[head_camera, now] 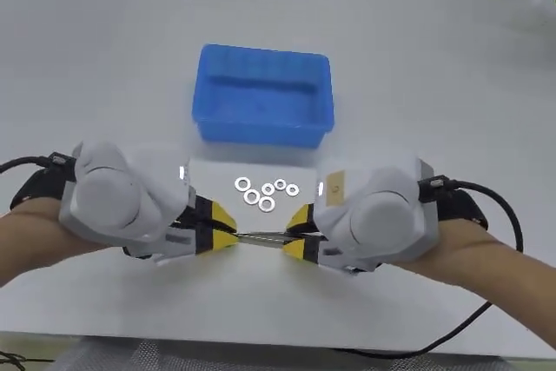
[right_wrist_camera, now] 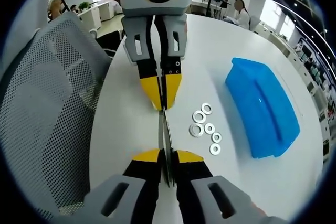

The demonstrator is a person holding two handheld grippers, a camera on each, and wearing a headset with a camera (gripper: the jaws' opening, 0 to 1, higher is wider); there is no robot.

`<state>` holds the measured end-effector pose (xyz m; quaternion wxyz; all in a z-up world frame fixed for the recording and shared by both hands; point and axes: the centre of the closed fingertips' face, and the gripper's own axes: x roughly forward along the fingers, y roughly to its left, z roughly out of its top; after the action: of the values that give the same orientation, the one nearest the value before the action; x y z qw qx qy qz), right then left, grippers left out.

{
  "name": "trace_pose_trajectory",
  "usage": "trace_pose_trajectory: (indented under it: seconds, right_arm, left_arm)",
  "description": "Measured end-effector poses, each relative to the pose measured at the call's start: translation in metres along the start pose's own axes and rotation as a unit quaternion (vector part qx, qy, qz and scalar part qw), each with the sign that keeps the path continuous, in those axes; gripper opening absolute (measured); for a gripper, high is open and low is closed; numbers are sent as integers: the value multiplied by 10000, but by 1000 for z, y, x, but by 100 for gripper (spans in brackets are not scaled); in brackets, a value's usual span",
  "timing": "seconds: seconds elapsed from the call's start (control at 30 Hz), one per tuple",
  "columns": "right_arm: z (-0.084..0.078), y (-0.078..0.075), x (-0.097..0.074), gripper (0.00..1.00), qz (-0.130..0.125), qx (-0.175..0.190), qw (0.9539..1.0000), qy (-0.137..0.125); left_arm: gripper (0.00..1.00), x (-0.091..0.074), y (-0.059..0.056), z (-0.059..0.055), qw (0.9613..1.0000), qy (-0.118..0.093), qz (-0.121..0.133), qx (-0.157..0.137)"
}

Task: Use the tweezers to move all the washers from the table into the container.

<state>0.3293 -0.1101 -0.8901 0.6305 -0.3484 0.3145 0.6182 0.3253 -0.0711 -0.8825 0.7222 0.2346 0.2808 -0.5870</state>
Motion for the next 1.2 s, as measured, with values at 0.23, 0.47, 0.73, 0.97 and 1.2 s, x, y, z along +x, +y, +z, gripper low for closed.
trace_pose_trajectory:
  seconds: [0.23,0.47,0.73,0.97,1.2]
  right_arm:
    - [1,-1,1,9,-66,-37,9999,-97]
    - [10,4,2,8,-138,-590,9980,-173]
    - [27,-4,-10,8,-496,-465,9946,-783]
    - [36,-3,-15,8,-667,-393,9900,-1177]
    - [35,1,-18,8,-694,136,9827,-1713]
  left_arm:
    - [6,-1,0,-2,9994,96,107,-300]
    - [6,-16,-4,4,9996,256,68,-53]
    - [6,-43,0,36,9991,-188,159,-335]
    - [5,-55,0,69,9966,-638,250,-466]
    - [5,-52,1,84,9943,-862,286,-565]
